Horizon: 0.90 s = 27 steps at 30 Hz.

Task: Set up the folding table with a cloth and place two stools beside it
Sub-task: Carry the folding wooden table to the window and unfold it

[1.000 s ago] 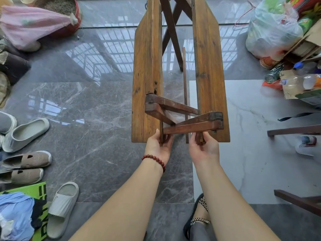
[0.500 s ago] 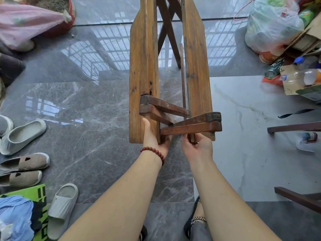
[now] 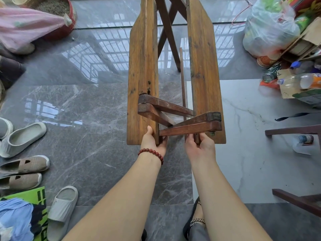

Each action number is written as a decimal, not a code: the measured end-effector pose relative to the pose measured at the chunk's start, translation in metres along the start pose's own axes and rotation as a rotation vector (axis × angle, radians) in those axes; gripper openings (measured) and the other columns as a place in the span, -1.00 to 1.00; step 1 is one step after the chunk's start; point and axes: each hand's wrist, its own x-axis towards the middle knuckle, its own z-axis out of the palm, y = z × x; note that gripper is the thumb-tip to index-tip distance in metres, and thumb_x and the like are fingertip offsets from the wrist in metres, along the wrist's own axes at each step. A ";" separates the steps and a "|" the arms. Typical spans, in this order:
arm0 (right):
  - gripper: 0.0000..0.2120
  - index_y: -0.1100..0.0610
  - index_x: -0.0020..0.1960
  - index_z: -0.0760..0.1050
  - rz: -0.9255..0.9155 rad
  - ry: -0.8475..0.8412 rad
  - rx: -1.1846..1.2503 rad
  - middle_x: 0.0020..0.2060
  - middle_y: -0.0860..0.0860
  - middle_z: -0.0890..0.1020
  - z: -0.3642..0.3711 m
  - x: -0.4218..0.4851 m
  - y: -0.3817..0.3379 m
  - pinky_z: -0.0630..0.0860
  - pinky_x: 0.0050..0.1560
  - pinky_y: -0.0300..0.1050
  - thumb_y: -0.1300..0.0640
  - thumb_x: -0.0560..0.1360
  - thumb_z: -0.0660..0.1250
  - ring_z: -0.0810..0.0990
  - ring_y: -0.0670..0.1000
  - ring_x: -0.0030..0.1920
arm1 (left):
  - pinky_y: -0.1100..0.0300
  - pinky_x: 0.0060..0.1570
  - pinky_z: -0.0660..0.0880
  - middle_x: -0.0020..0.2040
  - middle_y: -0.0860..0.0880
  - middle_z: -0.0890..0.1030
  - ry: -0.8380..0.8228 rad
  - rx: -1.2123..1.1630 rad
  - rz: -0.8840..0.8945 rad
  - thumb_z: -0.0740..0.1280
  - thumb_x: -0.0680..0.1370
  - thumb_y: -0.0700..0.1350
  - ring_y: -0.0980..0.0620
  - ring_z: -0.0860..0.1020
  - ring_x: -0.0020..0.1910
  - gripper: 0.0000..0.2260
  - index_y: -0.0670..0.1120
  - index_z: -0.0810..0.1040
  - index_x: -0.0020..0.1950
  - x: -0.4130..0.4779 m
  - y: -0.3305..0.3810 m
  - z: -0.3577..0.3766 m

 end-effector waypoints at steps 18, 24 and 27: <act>-0.76 0.28 0.22 0.48 0.001 -0.008 -0.028 -0.17 -0.10 0.53 -0.008 -0.008 0.013 0.33 -0.26 -0.57 0.25 0.57 0.23 0.41 -0.23 -0.29 | 0.00 -0.13 0.52 0.02 -0.22 0.57 -0.054 -0.059 -0.047 0.27 0.57 -0.11 -0.14 0.57 -0.06 -0.77 -0.23 0.45 0.13 -0.005 0.000 -0.028; -0.79 0.39 -0.19 0.45 0.006 -0.027 0.285 -0.37 0.09 0.46 -0.018 -0.024 0.006 0.44 -0.25 -0.17 0.29 0.56 0.20 0.40 -0.02 -0.34 | 0.03 -0.23 0.52 -0.02 -0.19 0.57 -0.021 -0.082 0.014 0.29 0.56 -0.12 -0.12 0.57 -0.05 -0.83 -0.21 0.47 0.06 -0.015 0.000 -0.025; -0.76 0.24 -0.15 0.48 0.344 -0.013 0.976 -0.30 0.05 0.58 -0.012 -0.020 -0.008 0.49 -0.31 -0.33 0.26 0.61 0.12 0.52 -0.09 -0.30 | 0.05 -0.23 0.51 -0.08 -0.17 0.58 -0.012 -0.094 0.044 0.29 0.56 -0.13 -0.09 0.57 -0.11 -0.87 -0.20 0.48 -0.03 -0.023 0.002 -0.026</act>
